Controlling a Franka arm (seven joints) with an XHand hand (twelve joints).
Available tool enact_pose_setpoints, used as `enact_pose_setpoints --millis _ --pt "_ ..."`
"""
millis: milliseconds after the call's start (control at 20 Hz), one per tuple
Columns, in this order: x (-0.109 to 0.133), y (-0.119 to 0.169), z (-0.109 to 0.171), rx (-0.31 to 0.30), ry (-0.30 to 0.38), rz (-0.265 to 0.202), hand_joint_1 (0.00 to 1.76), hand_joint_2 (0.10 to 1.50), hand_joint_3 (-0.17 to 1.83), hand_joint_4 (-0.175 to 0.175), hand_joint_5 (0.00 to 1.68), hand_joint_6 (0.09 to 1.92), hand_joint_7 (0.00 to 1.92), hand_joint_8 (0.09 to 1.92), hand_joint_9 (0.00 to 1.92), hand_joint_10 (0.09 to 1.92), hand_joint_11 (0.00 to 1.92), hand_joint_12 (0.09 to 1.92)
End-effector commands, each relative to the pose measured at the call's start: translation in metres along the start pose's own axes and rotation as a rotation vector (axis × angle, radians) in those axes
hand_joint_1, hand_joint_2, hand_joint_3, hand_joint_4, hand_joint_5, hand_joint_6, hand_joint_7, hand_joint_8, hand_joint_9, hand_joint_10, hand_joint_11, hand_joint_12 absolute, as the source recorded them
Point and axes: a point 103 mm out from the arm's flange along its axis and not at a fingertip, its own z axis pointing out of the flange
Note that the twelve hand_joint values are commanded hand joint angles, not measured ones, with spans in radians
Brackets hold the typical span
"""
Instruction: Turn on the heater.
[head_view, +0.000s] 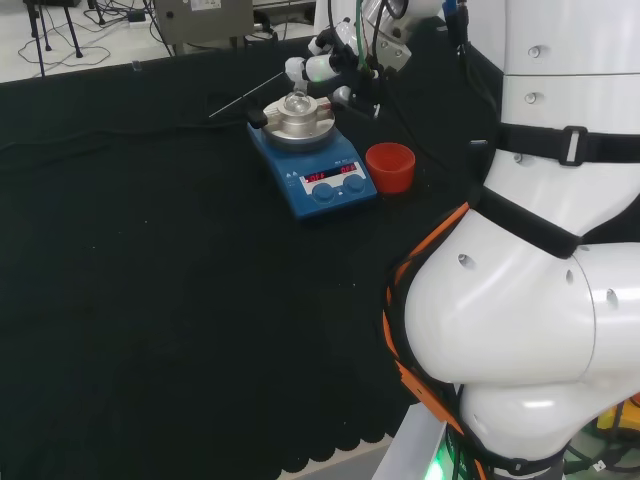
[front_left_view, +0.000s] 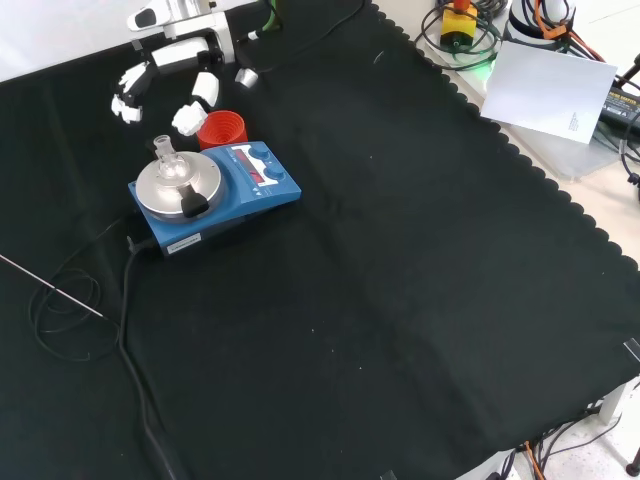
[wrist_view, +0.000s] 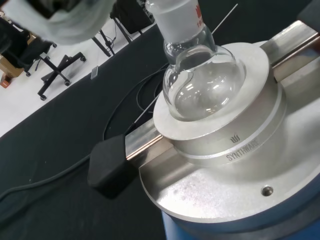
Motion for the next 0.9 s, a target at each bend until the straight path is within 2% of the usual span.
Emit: enact_pose_setpoints --millis 50,500,750,900 --pt "-0.003 -0.013 -0.014 -0.02 -0.011 0.004 0.69 0.63 0.46 -0.039 0.39 0.46 0.33 0.74 0.53 0.75 0.16 1.39" --pt "-0.007 -0.053 -0.027 -0.015 -0.05 0.016 0.7 0.64 0.45 -0.038 0.39 0.44 0.33 0.73 0.52 0.75 0.15 1.39" --pt "-0.008 -0.081 -0.031 0.033 -0.079 0.02 0.77 0.65 0.47 -0.037 0.39 0.42 0.34 0.73 0.52 0.75 0.15 1.39" --pt "-0.009 -0.095 -0.032 0.104 -0.103 0.027 0.88 0.62 0.59 -0.036 0.4 0.38 0.43 0.72 0.61 0.72 0.17 1.39"
